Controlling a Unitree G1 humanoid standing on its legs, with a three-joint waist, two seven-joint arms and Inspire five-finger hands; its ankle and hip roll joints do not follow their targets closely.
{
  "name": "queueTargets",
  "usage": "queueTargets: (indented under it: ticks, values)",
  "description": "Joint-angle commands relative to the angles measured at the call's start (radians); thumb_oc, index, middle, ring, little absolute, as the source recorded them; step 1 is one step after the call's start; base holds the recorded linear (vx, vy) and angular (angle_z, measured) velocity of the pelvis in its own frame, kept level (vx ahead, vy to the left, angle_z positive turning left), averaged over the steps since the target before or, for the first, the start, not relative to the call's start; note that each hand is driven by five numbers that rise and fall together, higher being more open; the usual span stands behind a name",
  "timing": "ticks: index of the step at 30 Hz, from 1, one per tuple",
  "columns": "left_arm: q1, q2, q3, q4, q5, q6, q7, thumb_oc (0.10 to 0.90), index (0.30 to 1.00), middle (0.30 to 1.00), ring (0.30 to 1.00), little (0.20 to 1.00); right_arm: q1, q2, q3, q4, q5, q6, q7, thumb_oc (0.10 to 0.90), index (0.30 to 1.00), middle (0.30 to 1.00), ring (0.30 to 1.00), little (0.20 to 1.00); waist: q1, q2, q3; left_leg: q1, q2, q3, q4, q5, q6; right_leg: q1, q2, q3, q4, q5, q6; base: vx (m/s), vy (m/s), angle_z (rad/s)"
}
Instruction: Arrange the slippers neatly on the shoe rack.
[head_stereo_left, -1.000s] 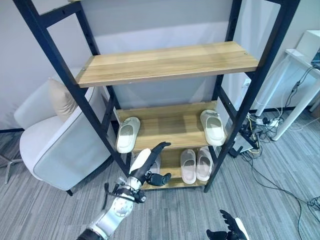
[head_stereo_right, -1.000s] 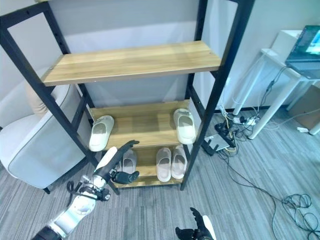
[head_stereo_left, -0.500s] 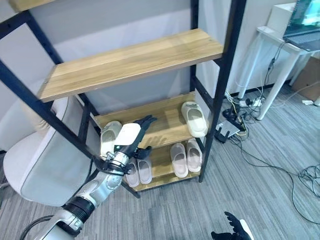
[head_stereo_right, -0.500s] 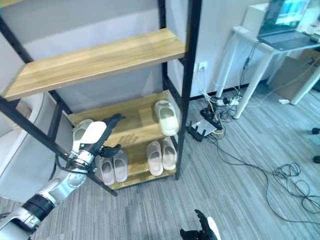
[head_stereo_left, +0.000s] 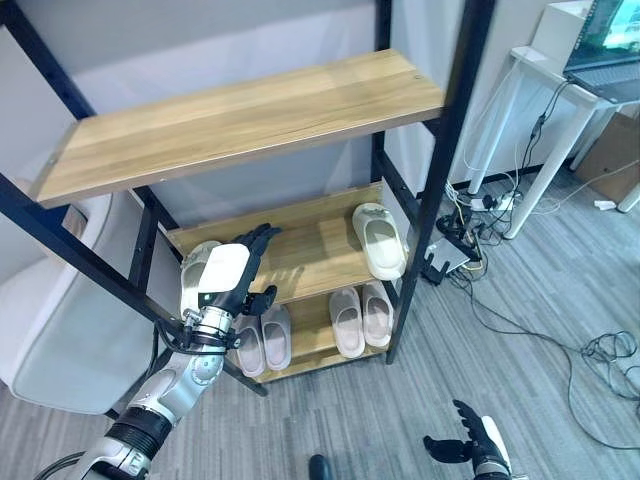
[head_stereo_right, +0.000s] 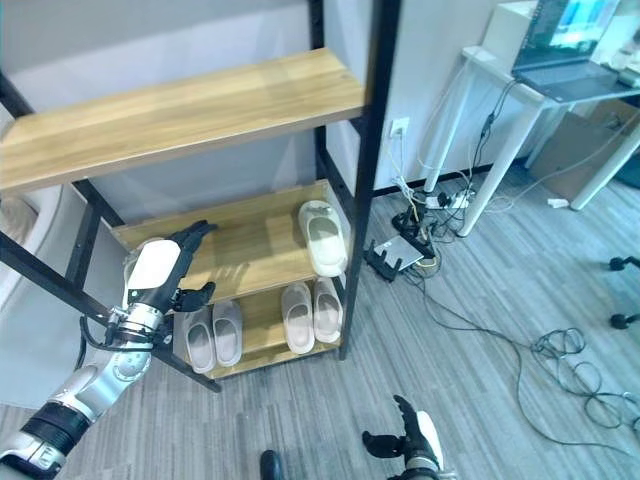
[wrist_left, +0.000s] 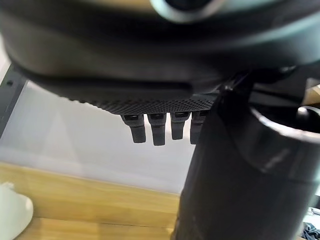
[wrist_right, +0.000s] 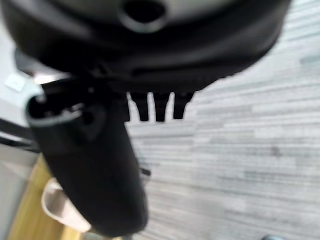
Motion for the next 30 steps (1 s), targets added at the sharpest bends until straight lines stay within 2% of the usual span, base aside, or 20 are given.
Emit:
queueTargets:
  ticks: [1, 3, 4, 5, 7, 11, 13, 23, 26, 30]
  values:
    - [-0.087, 0.057, 0.139, -0.051, 0.033, 0.003, 0.098, 0.8, 0.9, 0.9, 0.9, 0.9, 0.009, -0.006, 0.012, -0.123, -0.012, -0.055, -0.01, 0.8, 0.9, 0.9, 0.9, 0.9, 0.0, 0.003, -0.022, -0.038, 0.01, -0.005, 0.162, -0.149, -0.022, -0.141, -0.021, -0.011, 0.232, 0.078, 0.092, 0.03, -0.014, -0.13]
    - [-0.101, 0.063, 0.141, -0.042, 0.041, 0.008, 0.103, 0.8, 0.9, 0.9, 0.9, 0.9, 0.014, -0.002, 0.005, -0.129, -0.013, -0.056, -0.01, 0.8, 0.9, 0.9, 0.9, 0.9, -0.005, 0.007, -0.025, -0.029, 0.014, -0.02, 0.158, -0.157, -0.029, -0.146, -0.041, -0.002, 0.193, 0.063, 0.083, 0.08, -0.053, 0.17]
    - [-0.128, 0.072, 0.135, -0.021, 0.046, 0.029, 0.112, 0.8, 0.9, 0.9, 0.9, 0.9, 0.026, -0.005, -0.001, -0.129, -0.005, -0.051, -0.009, 0.8, 0.9, 0.9, 0.9, 0.9, -0.016, 0.018, -0.025, -0.017, 0.021, -0.038, 0.142, -0.164, -0.042, -0.153, -0.096, -0.006, 0.076, 0.082, 0.062, 0.12, -0.079, 0.31]
    - [-0.132, 0.075, 0.135, -0.014, 0.05, 0.022, 0.114, 0.8, 0.9, 0.9, 0.9, 0.9, 0.045, 0.005, -0.015, -0.118, 0.008, -0.054, -0.003, 0.8, 0.9, 0.9, 0.9, 0.9, -0.019, 0.005, -0.038, -0.019, 0.004, -0.052, 0.148, -0.171, -0.044, -0.122, -0.11, 0.001, 0.004, 0.095, 0.064, 0.17, -0.074, 0.41]
    - [-0.127, 0.115, 0.171, 0.038, 0.058, 0.047, 0.122, 0.8, 0.9, 0.9, 0.9, 0.9, 0.064, -0.001, -0.006, -0.104, 0.008, -0.045, 0.012, 0.8, 0.9, 0.9, 0.9, 0.9, -0.024, -0.004, -0.071, 0.02, 0.0, -0.049, 0.111, -0.175, -0.045, -0.103, -0.093, 0.018, -0.07, 0.138, 0.073, 0.21, -0.071, 0.6]
    - [-0.125, 0.153, 0.197, 0.083, 0.053, 0.064, 0.128, 0.8, 0.9, 0.9, 0.9, 0.9, 0.084, -0.013, 0.017, -0.084, -0.015, -0.042, 0.034, 0.8, 0.9, 0.9, 0.9, 0.9, -0.015, -0.006, -0.108, 0.063, 0.006, -0.048, 0.04, -0.158, -0.054, -0.033, -0.078, 0.007, -0.167, 0.159, 0.064, 0.18, -0.073, 0.1]
    - [-0.135, 0.181, 0.207, 0.139, 0.078, 0.104, 0.146, 0.8, 0.9, 0.9, 0.9, 0.9, 0.09, -0.027, 0.023, -0.081, -0.02, -0.045, 0.039, 0.8, 0.9, 0.9, 0.9, 0.9, -0.013, -0.008, -0.124, 0.075, 0.013, -0.058, 0.002, -0.14, -0.065, 0.003, -0.065, -0.01, -0.222, 0.165, 0.061, 0.09, -0.06, 0.1]
    - [-0.172, 0.219, 0.176, 0.223, 0.079, 0.125, 0.13, 0.8, 0.9, 0.9, 0.9, 0.9, 0.089, -0.042, -0.006, -0.087, 0.019, -0.055, 0.025, 0.8, 0.9, 0.9, 0.9, 0.9, -0.027, -0.012, -0.132, 0.033, 0.017, -0.07, 0.001, -0.137, -0.083, -0.005, -0.051, -0.035, -0.269, 0.169, 0.06, 0.04, -0.03, 0.02]
    - [-0.185, 0.224, 0.147, 0.244, 0.109, 0.131, 0.122, 0.8, 0.9, 0.9, 0.9, 0.9, 0.088, -0.048, -0.001, -0.09, 0.017, -0.057, 0.023, 0.8, 0.9, 0.9, 0.9, 0.9, -0.029, -0.007, -0.127, 0.02, 0.019, -0.067, 0.001, -0.134, -0.084, -0.018, -0.051, -0.037, -0.269, 0.17, 0.063, 0.01, 0.004, 0.04]
    - [-0.217, 0.221, 0.109, 0.277, 0.183, 0.175, 0.141, 0.8, 0.9, 0.9, 0.9, 0.9, 0.086, -0.044, 0.007, -0.09, 0.018, -0.064, 0.016, 0.8, 0.9, 0.9, 0.9, 0.9, -0.026, -0.002, -0.123, 0.006, 0.022, -0.068, 0.001, -0.133, -0.087, -0.032, -0.05, -0.035, -0.269, 0.165, 0.063, 0.02, -0.001, 0.02]
